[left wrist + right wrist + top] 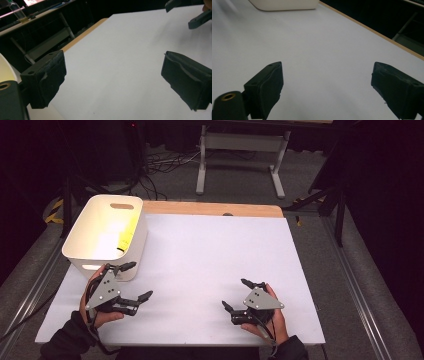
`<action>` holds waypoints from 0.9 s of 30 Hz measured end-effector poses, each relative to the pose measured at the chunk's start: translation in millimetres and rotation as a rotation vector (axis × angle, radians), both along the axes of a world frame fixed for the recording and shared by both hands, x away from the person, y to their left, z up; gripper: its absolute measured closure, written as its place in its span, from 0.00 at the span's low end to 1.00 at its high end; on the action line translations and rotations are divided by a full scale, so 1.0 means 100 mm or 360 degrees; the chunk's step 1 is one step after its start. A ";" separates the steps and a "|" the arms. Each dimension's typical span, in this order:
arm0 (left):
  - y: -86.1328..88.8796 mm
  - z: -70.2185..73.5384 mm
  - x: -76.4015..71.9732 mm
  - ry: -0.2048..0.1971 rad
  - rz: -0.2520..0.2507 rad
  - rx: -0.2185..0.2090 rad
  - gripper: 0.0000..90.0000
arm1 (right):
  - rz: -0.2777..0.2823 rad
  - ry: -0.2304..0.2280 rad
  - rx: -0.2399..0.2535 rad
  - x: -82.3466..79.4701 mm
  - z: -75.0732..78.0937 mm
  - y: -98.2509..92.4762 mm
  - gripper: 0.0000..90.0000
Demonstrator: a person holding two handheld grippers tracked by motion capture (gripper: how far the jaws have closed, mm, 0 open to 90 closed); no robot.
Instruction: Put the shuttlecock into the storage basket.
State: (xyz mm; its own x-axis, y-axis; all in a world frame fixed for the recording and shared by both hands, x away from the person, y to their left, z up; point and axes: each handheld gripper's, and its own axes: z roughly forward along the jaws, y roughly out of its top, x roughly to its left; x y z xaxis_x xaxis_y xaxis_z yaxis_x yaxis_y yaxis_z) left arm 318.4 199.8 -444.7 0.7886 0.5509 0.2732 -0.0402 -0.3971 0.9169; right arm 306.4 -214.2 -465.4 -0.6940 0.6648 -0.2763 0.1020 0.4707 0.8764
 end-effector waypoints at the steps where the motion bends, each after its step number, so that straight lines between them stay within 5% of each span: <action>1: 0.00 -0.04 0.00 0.0009 -0.0004 0.0017 0.07 | -0.0001 -0.0002 -0.0007 -0.01 -0.01 0.00 0.13; 6: 0.05 -0.22 -0.04 0.0051 0.0025 0.0059 0.07 | 0.0006 0.0013 -0.0007 -0.05 -0.04 0.00 0.13; 11: 0.18 -0.42 -0.08 0.0146 0.0044 0.0026 0.07 | 0.0020 0.0013 -0.0032 -0.09 -0.08 0.01 0.13; 21: 0.17 -0.54 -0.19 0.0186 0.0070 0.0062 0.06 | 0.0037 0.0005 -0.0008 -0.13 -0.08 0.00 0.11; 27: 0.20 -0.54 -0.17 0.0202 0.0060 0.0020 0.06 | 0.0017 -0.0019 -0.0010 -0.16 -0.07 0.00 0.11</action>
State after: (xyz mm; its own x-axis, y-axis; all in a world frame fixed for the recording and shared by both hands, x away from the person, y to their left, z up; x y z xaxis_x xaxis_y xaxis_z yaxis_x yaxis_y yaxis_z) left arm 301.0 220.1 -498.5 0.7961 0.5779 0.1799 0.0907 -0.4078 0.9085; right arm 290.4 -214.6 -472.8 -0.6976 0.6557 -0.2888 0.0868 0.4775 0.8743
